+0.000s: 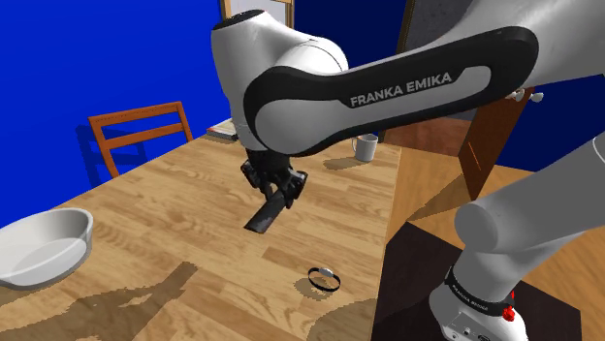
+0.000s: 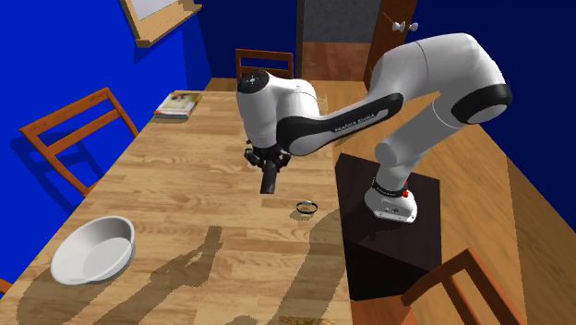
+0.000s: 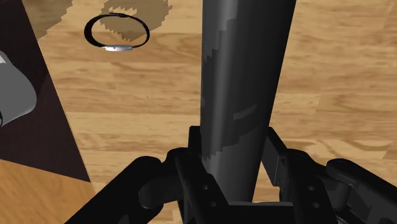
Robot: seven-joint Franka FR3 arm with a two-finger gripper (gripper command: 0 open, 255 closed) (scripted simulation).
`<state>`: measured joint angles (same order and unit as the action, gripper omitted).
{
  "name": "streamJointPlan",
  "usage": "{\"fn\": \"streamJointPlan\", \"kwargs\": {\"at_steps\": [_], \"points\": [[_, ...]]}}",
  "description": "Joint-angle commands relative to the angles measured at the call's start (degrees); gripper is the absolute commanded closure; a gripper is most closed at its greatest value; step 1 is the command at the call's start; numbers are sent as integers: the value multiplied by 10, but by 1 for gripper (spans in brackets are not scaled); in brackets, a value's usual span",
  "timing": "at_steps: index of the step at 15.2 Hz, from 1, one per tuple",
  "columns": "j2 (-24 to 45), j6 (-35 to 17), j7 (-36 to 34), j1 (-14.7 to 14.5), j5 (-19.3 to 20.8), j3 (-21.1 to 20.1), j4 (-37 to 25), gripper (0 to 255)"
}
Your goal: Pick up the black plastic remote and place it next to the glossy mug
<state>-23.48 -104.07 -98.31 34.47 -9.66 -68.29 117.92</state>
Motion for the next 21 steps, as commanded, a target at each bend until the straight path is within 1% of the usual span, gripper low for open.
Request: {"fn": "streamJointPlan", "kwargs": {"at_steps": [1,5,9,16,21], "points": [[-1,-9,25,0,5,25,13,255],[5,-28,73,12,20,66,32,255],[20,-47,116,35,41,95,40,255],[72,-77,176,92,94,126,30,255],[131,-91,202,136,146,136,1,255]]}}
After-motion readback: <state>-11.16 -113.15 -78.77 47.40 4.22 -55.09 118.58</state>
